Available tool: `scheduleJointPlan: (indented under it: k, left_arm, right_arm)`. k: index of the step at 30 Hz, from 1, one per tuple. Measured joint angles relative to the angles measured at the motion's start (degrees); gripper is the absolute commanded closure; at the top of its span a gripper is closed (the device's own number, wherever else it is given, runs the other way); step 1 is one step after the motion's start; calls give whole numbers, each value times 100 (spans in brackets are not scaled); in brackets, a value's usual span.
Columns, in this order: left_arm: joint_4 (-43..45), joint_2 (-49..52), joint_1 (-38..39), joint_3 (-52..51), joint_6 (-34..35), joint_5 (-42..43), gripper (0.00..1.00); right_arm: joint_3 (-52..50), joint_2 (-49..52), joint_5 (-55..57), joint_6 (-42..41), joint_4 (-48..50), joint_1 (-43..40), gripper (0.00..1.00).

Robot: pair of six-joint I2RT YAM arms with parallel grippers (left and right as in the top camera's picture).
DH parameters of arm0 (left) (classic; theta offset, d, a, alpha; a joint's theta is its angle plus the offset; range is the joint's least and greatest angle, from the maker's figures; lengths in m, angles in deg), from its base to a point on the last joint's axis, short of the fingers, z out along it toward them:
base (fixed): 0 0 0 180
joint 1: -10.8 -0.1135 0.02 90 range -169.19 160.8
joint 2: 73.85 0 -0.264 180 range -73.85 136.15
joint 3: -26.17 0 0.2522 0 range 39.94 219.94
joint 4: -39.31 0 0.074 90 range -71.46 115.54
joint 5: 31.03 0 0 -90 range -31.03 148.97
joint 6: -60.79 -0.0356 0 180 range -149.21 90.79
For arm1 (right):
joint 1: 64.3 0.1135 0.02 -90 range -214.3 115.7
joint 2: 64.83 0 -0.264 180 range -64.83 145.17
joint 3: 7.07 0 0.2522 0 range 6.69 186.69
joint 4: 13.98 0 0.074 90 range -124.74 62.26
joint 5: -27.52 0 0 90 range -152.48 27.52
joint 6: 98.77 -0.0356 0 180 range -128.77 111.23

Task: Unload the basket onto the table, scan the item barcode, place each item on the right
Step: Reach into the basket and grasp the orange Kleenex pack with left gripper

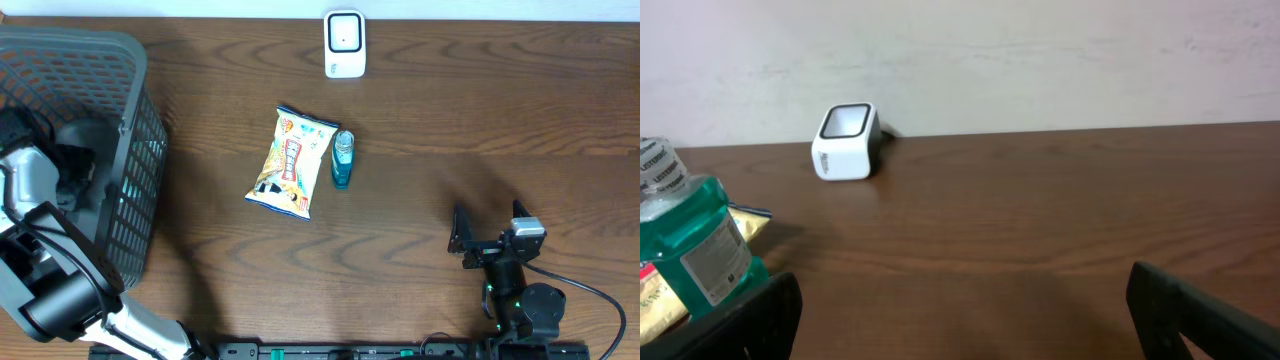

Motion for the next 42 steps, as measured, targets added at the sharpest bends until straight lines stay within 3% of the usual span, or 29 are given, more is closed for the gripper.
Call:
scheduleJointPlan:
  k: [5, 9, 13, 19, 23, 31, 35, 42]
  left_arm:
    - [317, 0, -2, -162, -20, 105, 12]
    - [474, 0, -2, -166, -22, 125, 32]
    - [481, 2, -2, -166, -107, 142, 60]
    - [619, 177, 4, -160, -188, 214, 73]
    - [754, 258, 7, -146, -184, 243, 92]
    - [739, 236, 4, -127, -256, 251, 93]
    - [787, 52, -44, -267, -280, 673, 93]
    - [955, -1257, 9, -638, -317, 1655, 93]
  right_arm:
    - [0, 0, 0, 0, 0, 0, 1]
    - [0, 0, 0, 0, 0, 0, 1]
    - [0, 0, 0, 0, 0, 0, 1]
    - [0, 0, 0, 0, 0, 0, 1]
    - [0, 0, 0, 0, 0, 0, 1]
    - [0, 0, 0, 0, 0, 0, 1]
    - [0, 0, 0, 0, 0, 0, 1]
    - [0, 0, 0, 0, 0, 0, 1]
